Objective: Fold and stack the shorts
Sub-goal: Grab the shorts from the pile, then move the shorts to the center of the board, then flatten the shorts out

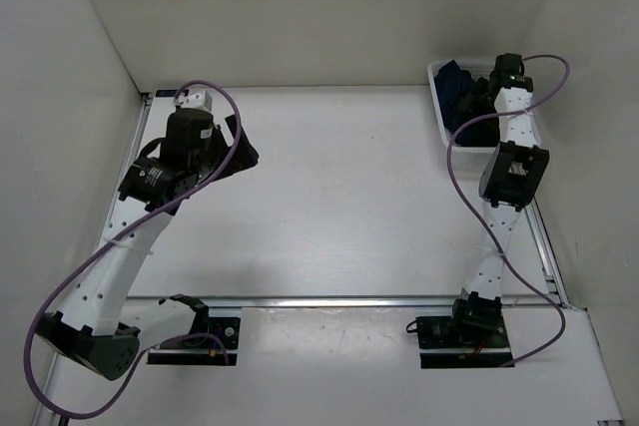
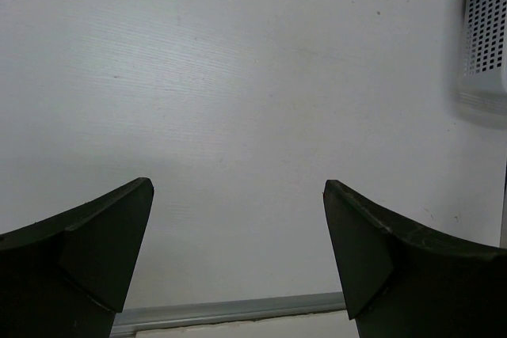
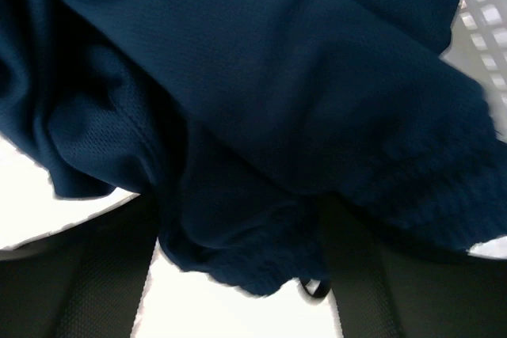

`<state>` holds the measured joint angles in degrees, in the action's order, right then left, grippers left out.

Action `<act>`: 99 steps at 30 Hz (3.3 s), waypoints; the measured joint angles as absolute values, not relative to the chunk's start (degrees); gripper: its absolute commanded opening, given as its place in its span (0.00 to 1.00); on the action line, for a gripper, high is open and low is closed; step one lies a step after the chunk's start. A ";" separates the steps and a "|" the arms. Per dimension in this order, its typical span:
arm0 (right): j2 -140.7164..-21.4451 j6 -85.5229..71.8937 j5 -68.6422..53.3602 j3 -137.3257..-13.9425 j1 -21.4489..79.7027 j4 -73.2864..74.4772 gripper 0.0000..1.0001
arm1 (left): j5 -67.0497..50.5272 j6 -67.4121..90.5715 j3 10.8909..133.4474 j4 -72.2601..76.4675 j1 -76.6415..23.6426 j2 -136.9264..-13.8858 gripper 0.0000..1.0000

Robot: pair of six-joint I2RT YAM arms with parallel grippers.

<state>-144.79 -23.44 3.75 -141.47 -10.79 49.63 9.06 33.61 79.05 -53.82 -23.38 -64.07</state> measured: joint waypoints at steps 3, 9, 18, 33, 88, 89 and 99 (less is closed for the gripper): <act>-145.51 -24.67 0.56 -141.05 -11.97 48.16 0.34 | 9.21 34.33 78.96 -53.49 -23.38 -65.93 1.00; -141.71 -26.98 -1.50 -135.02 -12.43 44.18 0.00 | 9.15 34.98 78.78 -53.45 -23.33 -70.11 1.00; -117.84 -24.25 -3.09 -130.06 -7.70 44.40 0.00 | 7.81 34.72 78.67 -53.43 -23.24 -70.57 1.00; -79.20 -19.20 -13.98 -106.85 23.40 36.32 0.24 | -2.55 33.01 73.49 -54.02 -13.93 -62.33 1.00; -94.96 -35.75 12.64 -70.85 45.93 37.19 0.00 | -8.19 43.59 49.39 -45.30 -24.91 -85.69 0.10; -94.83 -35.29 12.78 -71.92 45.32 37.23 0.00 | -8.10 42.96 51.66 -46.37 -23.88 -85.71 0.10; -102.04 -26.52 11.33 -114.87 30.59 42.54 0.00 | -8.78 34.28 105.43 -58.46 -13.04 -94.35 0.10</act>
